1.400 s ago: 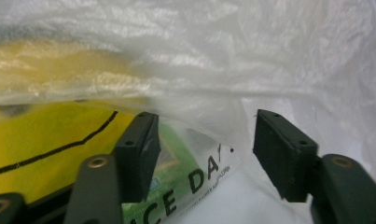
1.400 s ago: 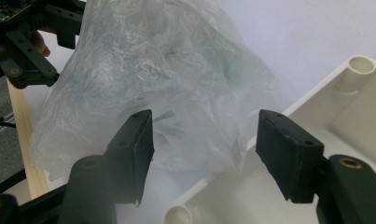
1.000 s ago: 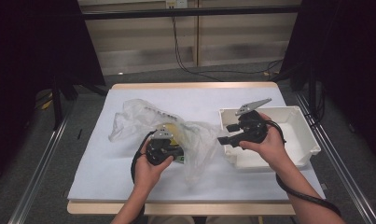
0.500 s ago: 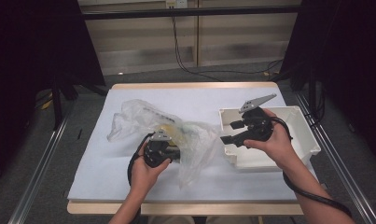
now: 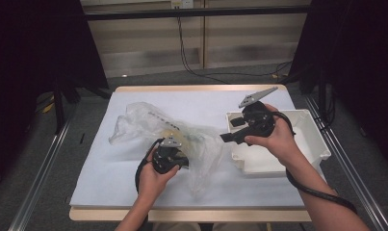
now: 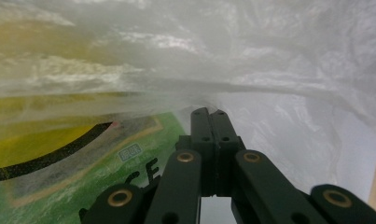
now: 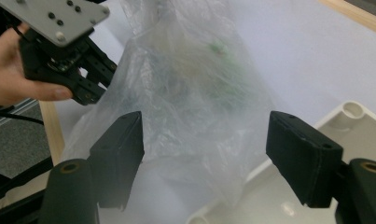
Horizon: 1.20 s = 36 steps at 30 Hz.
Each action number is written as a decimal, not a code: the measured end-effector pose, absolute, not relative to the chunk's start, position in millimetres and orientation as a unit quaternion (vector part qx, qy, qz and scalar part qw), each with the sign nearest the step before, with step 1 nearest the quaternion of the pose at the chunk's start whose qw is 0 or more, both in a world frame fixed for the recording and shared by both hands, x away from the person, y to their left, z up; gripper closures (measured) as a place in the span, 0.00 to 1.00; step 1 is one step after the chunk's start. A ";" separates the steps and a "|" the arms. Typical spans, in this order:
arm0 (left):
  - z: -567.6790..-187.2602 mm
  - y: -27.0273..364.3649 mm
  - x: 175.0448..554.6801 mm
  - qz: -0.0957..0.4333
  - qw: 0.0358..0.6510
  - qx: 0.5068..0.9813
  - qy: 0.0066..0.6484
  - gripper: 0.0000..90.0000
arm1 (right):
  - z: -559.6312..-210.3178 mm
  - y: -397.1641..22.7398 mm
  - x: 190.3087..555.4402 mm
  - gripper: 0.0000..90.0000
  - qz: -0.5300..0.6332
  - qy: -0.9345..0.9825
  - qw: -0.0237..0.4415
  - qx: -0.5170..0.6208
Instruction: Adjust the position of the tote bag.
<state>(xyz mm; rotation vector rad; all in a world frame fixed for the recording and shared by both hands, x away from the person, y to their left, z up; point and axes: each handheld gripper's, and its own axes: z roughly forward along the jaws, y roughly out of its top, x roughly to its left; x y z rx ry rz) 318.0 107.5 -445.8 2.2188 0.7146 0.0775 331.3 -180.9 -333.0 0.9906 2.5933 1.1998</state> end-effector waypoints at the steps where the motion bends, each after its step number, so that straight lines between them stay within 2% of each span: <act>1: -447.3 107.5 318.5 0.027 0.391 0.876 0.281 1.00 | -332.7 -179.1 331.7 0.30 0.396 0.856 0.057 0.329; 11: -448.6 105.5 316.6 0.036 0.394 0.874 0.283 1.00 | -333.0 -142.5 336.3 0.29 0.393 0.866 0.041 0.306; 13: -447.8 105.8 316.2 0.034 0.398 0.873 0.281 1.00 | -336.2 -136.1 337.4 0.32 0.390 0.870 0.035 0.301; 15: -446.8 106.2 315.3 0.036 0.402 0.870 0.284 1.00 | -341.9 -131.0 339.5 0.40 0.382 0.874 0.032 0.298; 16: -444.6 107.7 314.5 0.038 0.395 0.874 0.281 1.00 | -347.1 -127.8 342.0 0.51 0.375 0.877 0.030 0.298; 17: -444.6 107.7 314.5 0.038 0.395 0.874 0.281 1.00 | -347.1 -127.8 342.0 0.51 0.375 0.877 0.030 0.298; 18: -443.6 109.0 313.5 0.039 0.394 0.875 0.278 1.00 | -350.7 -126.6 344.2 0.61 0.376 0.876 0.025 0.302; 19: -443.6 109.0 313.5 0.039 0.394 0.875 0.278 1.00 | -350.7 -126.6 344.2 0.61 0.376 0.876 0.025 0.302; 22: -444.8 112.1 311.0 0.035 0.391 0.878 0.274 1.00 | -355.3 -130.5 350.1 0.91 0.380 0.868 0.013 0.319; 26: -447.2 120.0 309.4 0.030 0.380 0.882 0.277 1.00 | -357.3 -137.9 356.8 0.99 0.387 0.860 0.013 0.333; 27: -448.4 121.4 309.1 0.027 0.380 0.882 0.278 1.00 | -358.0 -144.5 362.1 1.00 0.384 0.856 0.025 0.344; 36: -456.3 125.5 304.2 0.014 0.361 0.890 0.276 1.00 | -373.1 -178.1 395.0 1.00 0.388 0.834 0.038 0.390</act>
